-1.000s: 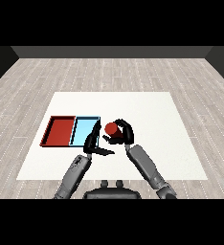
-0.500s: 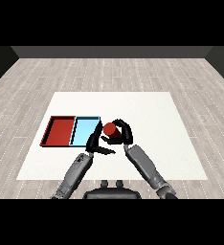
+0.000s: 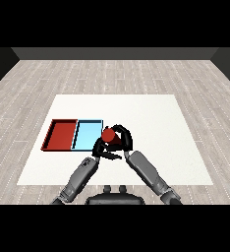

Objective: Pick the red can and put it in the red box

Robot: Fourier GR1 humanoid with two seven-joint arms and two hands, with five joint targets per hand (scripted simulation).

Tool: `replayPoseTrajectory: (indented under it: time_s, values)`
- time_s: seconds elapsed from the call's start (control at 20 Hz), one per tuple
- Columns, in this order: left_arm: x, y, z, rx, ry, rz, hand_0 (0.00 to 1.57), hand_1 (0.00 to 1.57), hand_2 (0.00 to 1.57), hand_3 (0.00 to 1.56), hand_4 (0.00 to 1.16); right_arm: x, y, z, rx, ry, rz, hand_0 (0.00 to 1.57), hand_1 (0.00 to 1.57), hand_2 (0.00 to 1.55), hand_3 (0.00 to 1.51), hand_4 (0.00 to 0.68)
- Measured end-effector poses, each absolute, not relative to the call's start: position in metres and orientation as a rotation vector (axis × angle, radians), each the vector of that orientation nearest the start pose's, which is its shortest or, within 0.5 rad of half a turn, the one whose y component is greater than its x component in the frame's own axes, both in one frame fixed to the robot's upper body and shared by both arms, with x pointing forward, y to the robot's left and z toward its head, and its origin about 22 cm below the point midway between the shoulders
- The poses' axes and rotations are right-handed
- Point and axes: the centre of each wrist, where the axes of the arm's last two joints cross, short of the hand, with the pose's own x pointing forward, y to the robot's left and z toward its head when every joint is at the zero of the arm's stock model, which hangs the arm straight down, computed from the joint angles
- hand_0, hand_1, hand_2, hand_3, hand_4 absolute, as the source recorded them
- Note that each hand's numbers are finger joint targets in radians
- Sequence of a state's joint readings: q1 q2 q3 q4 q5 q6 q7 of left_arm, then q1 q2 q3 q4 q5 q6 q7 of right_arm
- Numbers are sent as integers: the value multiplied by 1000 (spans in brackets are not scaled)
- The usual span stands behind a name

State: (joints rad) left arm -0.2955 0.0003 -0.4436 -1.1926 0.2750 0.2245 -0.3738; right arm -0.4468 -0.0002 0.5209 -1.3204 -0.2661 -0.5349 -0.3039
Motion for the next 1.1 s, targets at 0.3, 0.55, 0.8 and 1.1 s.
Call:
replayPoseTrajectory:
  time_s: [0.3, 0.55, 0.8, 1.1]
  values:
    - [270, 97, -15, -359, -1748, -124, 0, 0, 0, 0, 0, 286, -48, 44, 233, -1914, 42, 1494, 1494, 1451, 1376, 617]
    - [275, 93, -8, -347, -1753, -121, 0, 0, 0, 0, 157, 286, -43, 41, 234, -1909, 67, 1476, 1476, 1458, 1371, 642]
    - [281, 92, -13, -270, -1766, -106, 608, 608, 631, 0, 605, 287, -38, 38, 252, -1913, 84, 1474, 1474, 1450, 1367, 629]
    - [277, 85, -24, -146, -1711, -40, 1530, 1530, 1472, 1370, 863, 284, -39, 34, 244, -1918, 95, 1523, 1523, 1463, 1384, 623]
